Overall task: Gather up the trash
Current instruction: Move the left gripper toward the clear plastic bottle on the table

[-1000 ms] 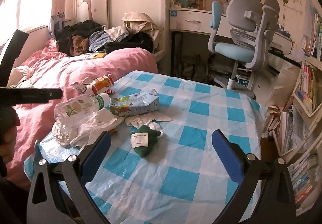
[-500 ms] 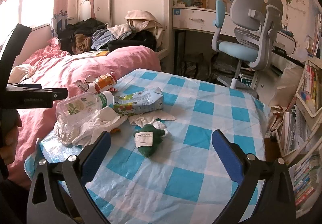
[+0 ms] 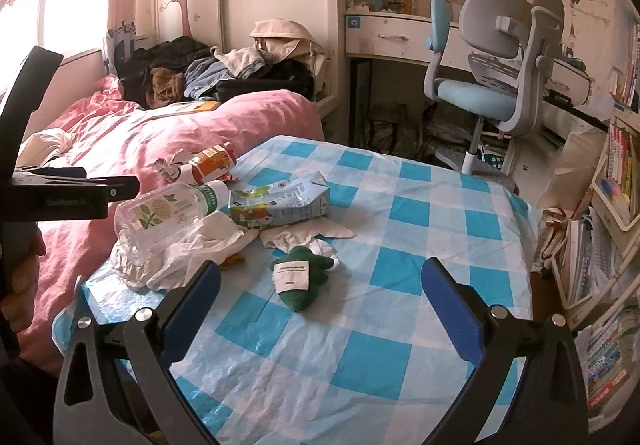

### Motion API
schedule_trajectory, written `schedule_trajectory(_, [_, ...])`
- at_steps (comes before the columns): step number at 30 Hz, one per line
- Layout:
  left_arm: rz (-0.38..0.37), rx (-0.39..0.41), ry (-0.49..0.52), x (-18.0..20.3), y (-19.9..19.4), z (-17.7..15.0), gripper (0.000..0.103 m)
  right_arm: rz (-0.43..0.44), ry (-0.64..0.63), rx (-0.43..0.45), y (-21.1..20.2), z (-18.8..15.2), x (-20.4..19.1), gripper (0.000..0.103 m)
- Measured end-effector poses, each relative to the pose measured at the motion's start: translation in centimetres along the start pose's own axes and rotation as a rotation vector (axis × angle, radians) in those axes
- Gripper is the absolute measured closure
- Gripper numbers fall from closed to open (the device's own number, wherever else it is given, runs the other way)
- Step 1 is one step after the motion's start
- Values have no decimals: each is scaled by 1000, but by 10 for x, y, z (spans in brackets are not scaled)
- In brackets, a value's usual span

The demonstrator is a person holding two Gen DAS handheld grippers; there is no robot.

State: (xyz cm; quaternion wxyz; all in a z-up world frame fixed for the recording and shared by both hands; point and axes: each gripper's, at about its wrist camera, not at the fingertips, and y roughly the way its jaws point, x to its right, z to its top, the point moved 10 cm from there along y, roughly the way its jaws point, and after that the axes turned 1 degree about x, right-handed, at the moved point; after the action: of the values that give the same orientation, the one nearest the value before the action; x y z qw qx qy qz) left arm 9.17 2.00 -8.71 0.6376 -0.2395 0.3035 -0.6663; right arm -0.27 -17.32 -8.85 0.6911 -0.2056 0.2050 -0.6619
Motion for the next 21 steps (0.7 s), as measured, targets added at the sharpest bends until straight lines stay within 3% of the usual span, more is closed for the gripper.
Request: schedule_trajectory(21, [0, -1, 3, 5, -2, -1, 7, 6, 1, -12, 4, -3, -5, 6])
